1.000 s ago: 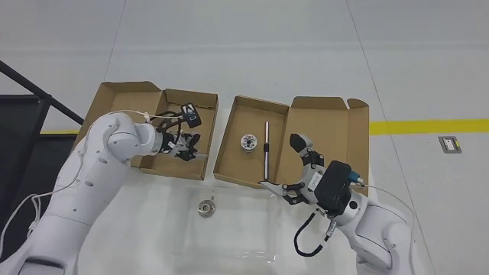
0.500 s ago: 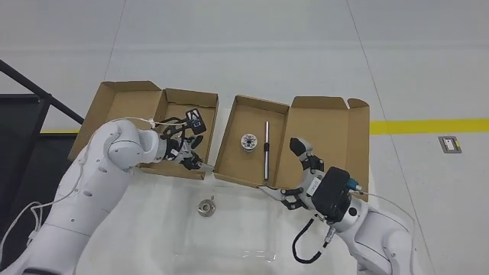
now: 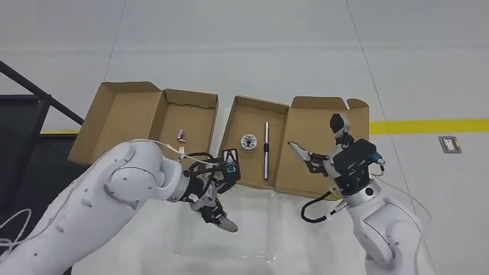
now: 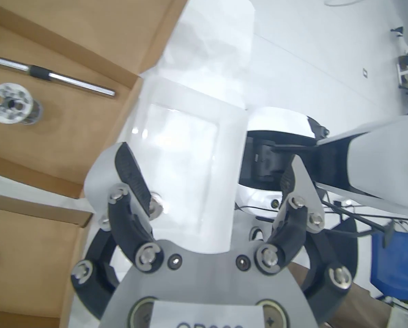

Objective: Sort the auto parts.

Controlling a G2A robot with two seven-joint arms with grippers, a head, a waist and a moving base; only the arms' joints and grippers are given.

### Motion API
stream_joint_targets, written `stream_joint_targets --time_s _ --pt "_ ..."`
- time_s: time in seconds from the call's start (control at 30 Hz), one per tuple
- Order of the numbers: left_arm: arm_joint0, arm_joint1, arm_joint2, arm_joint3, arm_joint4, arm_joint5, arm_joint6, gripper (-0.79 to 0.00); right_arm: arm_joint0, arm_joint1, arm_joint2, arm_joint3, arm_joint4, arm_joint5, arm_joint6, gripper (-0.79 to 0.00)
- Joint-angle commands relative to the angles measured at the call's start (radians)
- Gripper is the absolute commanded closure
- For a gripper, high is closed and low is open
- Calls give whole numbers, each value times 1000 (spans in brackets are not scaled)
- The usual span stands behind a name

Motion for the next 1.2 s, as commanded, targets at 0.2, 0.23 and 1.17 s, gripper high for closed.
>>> stream_joint_targets --time_s 0.2,0.23,1.17 --pt "-167 112 248 -31 -62 75 -74 -785 1 1 2 0 -7 12 -1 -785" --pt "-167 112 248 -31 -62 75 -74 -785 1 1 2 0 -7 12 -1 -785" --pt "-99 1 367 -4 545 224 -34 -782 -70 27 40 -51 -36 118 33 -785"
